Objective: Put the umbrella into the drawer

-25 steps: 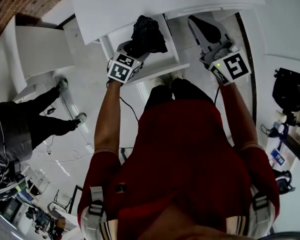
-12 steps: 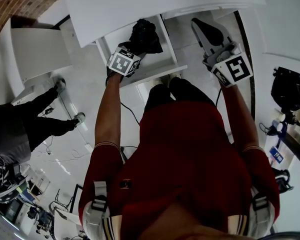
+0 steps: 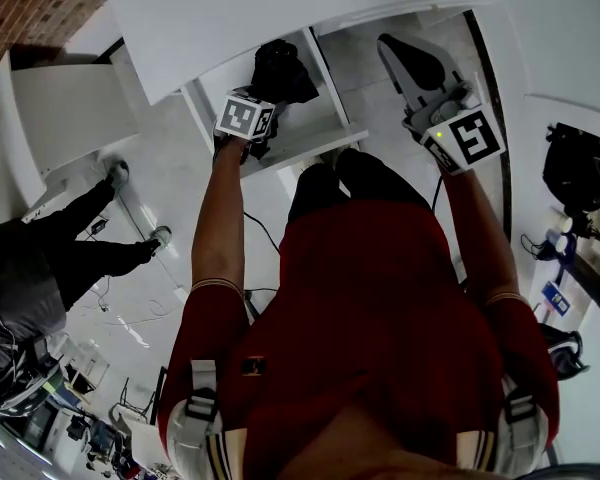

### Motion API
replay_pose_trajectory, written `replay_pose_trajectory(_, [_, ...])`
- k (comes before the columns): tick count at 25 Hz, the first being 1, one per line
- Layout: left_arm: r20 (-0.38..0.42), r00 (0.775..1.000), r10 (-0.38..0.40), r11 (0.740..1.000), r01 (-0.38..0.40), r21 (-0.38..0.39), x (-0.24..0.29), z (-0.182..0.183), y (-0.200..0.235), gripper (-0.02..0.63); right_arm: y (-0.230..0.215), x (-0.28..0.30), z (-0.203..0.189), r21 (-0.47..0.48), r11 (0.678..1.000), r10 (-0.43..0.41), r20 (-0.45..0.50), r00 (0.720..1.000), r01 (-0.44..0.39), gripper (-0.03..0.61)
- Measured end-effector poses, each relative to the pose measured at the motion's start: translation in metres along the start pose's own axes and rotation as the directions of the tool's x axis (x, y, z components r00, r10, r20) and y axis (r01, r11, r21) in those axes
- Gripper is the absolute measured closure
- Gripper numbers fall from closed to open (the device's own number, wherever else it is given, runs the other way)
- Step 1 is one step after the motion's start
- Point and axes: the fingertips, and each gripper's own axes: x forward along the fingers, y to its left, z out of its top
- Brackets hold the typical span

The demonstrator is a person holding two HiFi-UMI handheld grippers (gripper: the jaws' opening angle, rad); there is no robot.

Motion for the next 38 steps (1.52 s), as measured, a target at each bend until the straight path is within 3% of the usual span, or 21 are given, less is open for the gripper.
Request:
replay_pose_trajectory(6, [0.004, 1.0, 0.006, 0.989, -0.006, -0.149, 0.008, 0.003, 0.01, 0.35, -0.006, 0.001, -0.003, 0.018, 1.0, -0.002, -0.002, 1.0, 0.002, 0.581])
replay_pose_trajectory(13, [0.026, 1.0, 0.011, 0.943, -0.002, -0.333, 0.022, 0.003, 0.016, 0.35, -0.008, 0.008, -0.007, 0.03, 0.999, 0.011, 0.003, 1.0, -0.011, 0.581])
replay_pose_trajectory(20, [-0.005, 0.999, 0.041, 0.912, -0.04, -0.408, 0.034, -0.004, 0.026, 0.35, -0.013, 0.012, -0.012, 0.041, 0.999, 0.013, 0.003, 1.0, -0.013, 0.581])
replay_pose_trajectory(38, [-0.068, 0.992, 0.107, 0.888, -0.127, -0.443, 0.065, -0.015, 0.032, 0.344, -0.021, 0.0, -0.029, 0.052, 0.999, 0.014, -0.027, 1.0, -0.013, 0.581])
